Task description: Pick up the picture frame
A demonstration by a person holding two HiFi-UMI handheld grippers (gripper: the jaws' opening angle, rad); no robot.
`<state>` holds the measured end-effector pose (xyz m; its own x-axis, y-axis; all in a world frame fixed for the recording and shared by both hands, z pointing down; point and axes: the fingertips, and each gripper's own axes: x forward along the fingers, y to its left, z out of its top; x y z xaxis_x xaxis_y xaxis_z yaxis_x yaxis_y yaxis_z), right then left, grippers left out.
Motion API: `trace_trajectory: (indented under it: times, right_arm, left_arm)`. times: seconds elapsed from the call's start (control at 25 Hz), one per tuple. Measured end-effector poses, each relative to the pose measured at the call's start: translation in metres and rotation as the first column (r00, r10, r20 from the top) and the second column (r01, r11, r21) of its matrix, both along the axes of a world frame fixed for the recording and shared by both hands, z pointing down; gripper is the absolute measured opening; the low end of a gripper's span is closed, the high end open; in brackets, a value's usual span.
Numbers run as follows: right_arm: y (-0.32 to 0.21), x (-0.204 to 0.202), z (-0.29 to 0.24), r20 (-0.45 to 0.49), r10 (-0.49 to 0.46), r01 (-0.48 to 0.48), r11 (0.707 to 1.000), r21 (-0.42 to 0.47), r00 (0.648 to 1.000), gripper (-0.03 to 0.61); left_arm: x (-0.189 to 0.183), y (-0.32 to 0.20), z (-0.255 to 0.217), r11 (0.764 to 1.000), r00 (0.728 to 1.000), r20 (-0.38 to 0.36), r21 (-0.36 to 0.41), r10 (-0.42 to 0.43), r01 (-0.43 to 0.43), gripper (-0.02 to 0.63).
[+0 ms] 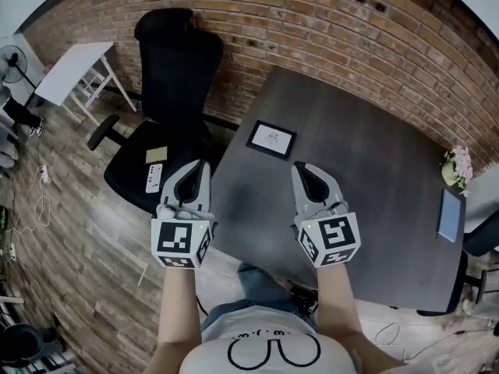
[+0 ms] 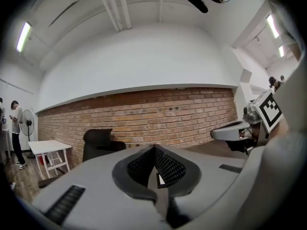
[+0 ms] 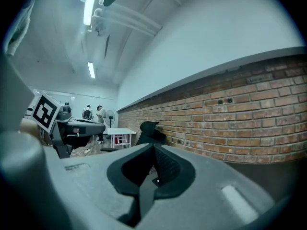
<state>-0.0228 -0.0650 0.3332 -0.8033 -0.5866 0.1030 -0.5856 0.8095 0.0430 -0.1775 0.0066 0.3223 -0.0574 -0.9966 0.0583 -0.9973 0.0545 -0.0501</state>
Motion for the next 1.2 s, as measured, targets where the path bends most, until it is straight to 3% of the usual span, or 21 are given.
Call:
trace_trajectory:
  times: [0.32, 0.56, 0.64, 0.8, 1.2]
  right_arm:
    - [-0.078, 0.003, 0.017, 0.003, 0.117, -0.117, 0.991, -0.072, 0.993, 0.003]
    - [-0.102, 0.021, 0.031, -0.002, 0.192, -0.191, 0.975, -0.111, 0.981, 0.003]
    - [-0.11, 0.026, 0.035, -0.005, 0.218, -0.217, 0.968, -0.127, 0.976, 0.003]
    - [-0.12, 0.028, 0.043, -0.017, 0.259, -0.259, 0.954, -0.154, 0.966, 0.003]
    - [-0.145, 0.006, 0.082, -0.089, 0.328, -0.34, 0.913, -0.226, 0.94, 0.003]
  left_arm:
    - [-0.015, -0.096, 0.014, 0.991, 0.993, -0.041, -0.059, 0.114, -0.116, -0.002]
    - [-0.006, -0.142, 0.034, 0.969, 0.974, -0.098, -0.128, 0.202, -0.214, -0.002]
    - [-0.001, -0.153, 0.04, 0.958, 0.966, -0.119, -0.148, 0.231, -0.247, 0.024]
    - [-0.002, -0.17, 0.054, 0.937, 0.952, -0.165, -0.196, 0.26, -0.29, 0.163]
    - [-0.025, -0.212, 0.112, 0.896, 0.943, -0.189, -0.304, 0.275, -0.323, 0.16]
